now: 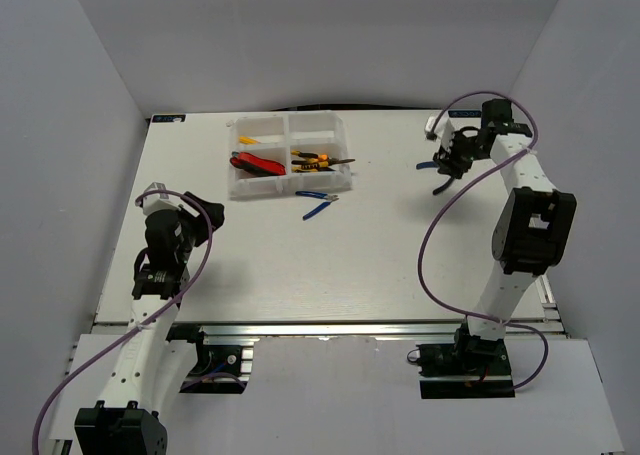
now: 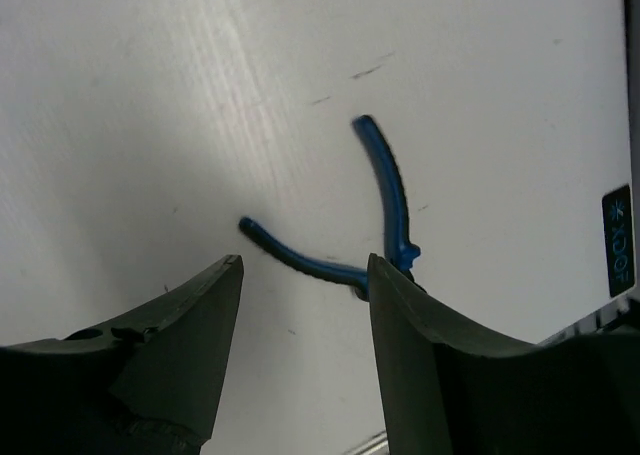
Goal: Sort the tools into containers
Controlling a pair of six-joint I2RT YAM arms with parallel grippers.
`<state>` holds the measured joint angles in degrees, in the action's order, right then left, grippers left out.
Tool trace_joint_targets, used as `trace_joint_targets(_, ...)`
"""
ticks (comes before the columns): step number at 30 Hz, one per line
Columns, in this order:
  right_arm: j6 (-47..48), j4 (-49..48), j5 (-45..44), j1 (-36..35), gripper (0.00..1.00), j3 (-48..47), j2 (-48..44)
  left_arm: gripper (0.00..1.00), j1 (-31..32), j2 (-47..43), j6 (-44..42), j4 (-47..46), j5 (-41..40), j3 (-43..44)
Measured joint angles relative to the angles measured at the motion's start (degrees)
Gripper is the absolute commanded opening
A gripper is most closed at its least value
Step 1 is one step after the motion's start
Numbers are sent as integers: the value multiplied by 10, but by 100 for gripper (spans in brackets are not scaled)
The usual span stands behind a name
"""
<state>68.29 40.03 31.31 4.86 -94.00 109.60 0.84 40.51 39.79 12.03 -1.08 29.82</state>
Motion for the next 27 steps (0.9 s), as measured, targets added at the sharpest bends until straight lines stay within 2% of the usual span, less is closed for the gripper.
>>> trace_joint_targets(5, 273, 127, -28, 0, 61, -12, 33, 83, 0, -1, 1, 1, 0, -2)
trace_joint_targets(9, 376, 210, -58, 0, 61, -79, 111, 83, 0, -2, 1, 4, 0, -2)
trace_joint_targets(15, 428, 222, -85, 0, 61, -92, 138, 83, 0, -12, 3, 9, 0, -7)
trace_joint_targets(27, 446, 214, -119, -15, 58, -127, 195, 83, 0, -3, 10, 13, 2, -13)
